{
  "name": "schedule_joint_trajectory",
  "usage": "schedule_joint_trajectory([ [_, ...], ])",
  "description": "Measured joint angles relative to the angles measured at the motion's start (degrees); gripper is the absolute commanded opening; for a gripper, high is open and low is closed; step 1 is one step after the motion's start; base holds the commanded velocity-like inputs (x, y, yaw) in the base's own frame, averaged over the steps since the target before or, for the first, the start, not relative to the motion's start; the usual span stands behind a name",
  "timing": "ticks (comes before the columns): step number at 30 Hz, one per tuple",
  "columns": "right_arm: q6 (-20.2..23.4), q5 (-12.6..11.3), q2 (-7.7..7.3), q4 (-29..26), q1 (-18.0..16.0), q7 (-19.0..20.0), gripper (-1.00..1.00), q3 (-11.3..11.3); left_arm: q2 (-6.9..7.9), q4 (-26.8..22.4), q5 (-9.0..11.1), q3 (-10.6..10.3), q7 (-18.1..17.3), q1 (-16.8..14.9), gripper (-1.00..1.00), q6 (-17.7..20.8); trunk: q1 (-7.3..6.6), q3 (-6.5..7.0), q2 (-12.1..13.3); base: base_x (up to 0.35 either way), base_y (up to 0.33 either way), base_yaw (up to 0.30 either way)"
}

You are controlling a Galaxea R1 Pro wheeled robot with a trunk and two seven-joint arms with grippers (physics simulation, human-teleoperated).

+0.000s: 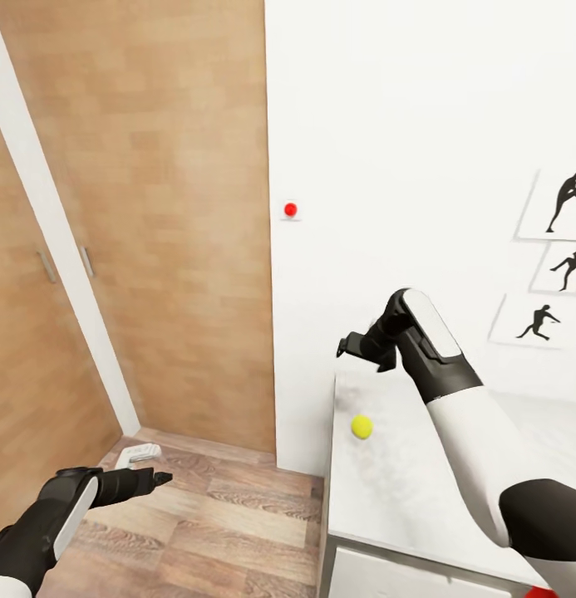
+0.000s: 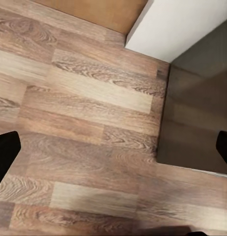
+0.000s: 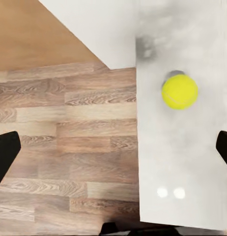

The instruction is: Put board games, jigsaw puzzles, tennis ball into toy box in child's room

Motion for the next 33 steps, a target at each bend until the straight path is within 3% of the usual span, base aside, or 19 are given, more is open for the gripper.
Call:
schedule_joint_trajectory([
  [3, 0.00, 1.50, -0.32, 3.18, 0.00, 0.13, 1.00, 0.72, 0.04, -0.02, 0.03, 0.00, -0.23, 0.00, 1.00, 0.04, 0.00, 0.00, 0.00, 0.015, 0.010, 0.000],
  [8, 0.00, 8.33, -0.36, 10.99, 0.00, 0.81, 1.00, 2.02, -0.11, -0.01, 0.05, -0.02, -0.35, 0.00, 1.00, 0.06, 0.00, 0.00, 0.00, 0.004, 0.002, 0.000],
  [18, 0.08, 13.11, -0.62, 18.09, 0.21, 8.52, 1.00, 2.33, -0.22, -0.01, 0.05, -0.05, -0.38, -0.01, 1.00, 0.06, 0.00, 0.00, 0.00, 0.000, 0.000, 0.000],
  [25, 0.34, 16.07, -3.37, 20.97, 0.34, 20.85, 1.00, 2.41, -0.21, -0.01, 0.12, -0.09, -0.38, 0.00, 1.00, 0.06, 0.00, 0.00, 0.00, 0.000, 0.000, 0.000],
  [28, 0.38, 19.35, -4.10, 23.61, 0.34, 23.37, 1.00, 2.35, -0.20, -0.03, 0.14, -0.06, -0.33, -0.01, 1.00, 0.02, 0.00, 0.00, 0.00, 0.030, 0.006, 0.000],
  [30, 0.39, 23.26, -4.33, 24.83, 0.35, 26.56, 1.00, 2.23, -0.14, -0.04, 0.14, -0.02, -0.31, 0.00, 1.00, 0.00, -0.01, 0.00, -0.01, 0.154, 0.069, 0.000],
  [33, -0.91, 25.90, -4.59, 25.83, 0.34, 30.88, 1.00, 2.18, -0.18, -0.01, 0.15, -0.04, -0.30, 0.00, 1.00, -0.01, -0.01, 0.00, 0.00, 0.076, 0.034, 0.000],
])
